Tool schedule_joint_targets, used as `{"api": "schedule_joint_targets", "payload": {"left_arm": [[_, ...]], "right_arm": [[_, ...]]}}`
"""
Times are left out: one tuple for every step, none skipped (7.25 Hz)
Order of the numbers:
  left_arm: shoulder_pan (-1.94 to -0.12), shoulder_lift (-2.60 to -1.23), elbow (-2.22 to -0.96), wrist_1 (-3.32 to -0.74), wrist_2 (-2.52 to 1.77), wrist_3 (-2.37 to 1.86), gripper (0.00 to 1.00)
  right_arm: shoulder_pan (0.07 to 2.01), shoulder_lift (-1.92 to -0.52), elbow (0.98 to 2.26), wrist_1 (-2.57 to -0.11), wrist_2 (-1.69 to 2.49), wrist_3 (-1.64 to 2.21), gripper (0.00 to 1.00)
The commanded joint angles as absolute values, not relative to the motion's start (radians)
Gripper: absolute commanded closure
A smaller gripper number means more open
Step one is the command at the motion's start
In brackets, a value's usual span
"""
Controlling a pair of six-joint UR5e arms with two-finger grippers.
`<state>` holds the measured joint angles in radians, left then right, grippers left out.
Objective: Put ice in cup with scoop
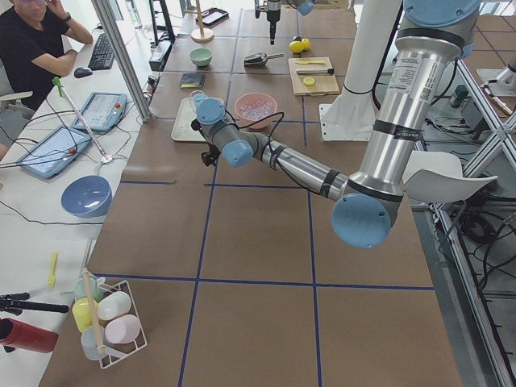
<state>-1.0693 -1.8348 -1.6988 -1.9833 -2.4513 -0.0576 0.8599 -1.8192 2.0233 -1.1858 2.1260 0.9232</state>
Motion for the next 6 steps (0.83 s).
{"api": "schedule_joint_targets", "payload": {"left_arm": [[-1.045,-1.847,-1.689,-1.983,-2.451,-0.058,0.00],[-1.036,-1.847,-1.689,-1.983,-2.451,-0.058,0.00],[-1.034,-1.847,-1.686,-1.983,-2.451,-0.057,0.00],[-1.029,-1.850,-1.680,-1.983,-2.453,-0.058,0.00],[-1.022,-1.850,-1.680,-1.983,-2.453,-0.058,0.00],[-1.009,-1.855,-1.672,-1.983,-2.453,-0.055,0.00]], "right_arm": [[0.776,-1.815,1.988,-1.082,2.095,1.023,0.00],[0.763,-1.800,1.980,-1.078,2.095,1.029,0.00],[0.758,-1.783,1.952,-1.077,2.095,1.029,0.00],[0.752,-1.745,1.903,-1.077,2.094,1.031,0.00],[0.740,-1.740,1.887,-1.077,2.092,1.029,0.00],[0.729,-1.741,1.885,-1.083,2.091,1.029,0.03]]}}
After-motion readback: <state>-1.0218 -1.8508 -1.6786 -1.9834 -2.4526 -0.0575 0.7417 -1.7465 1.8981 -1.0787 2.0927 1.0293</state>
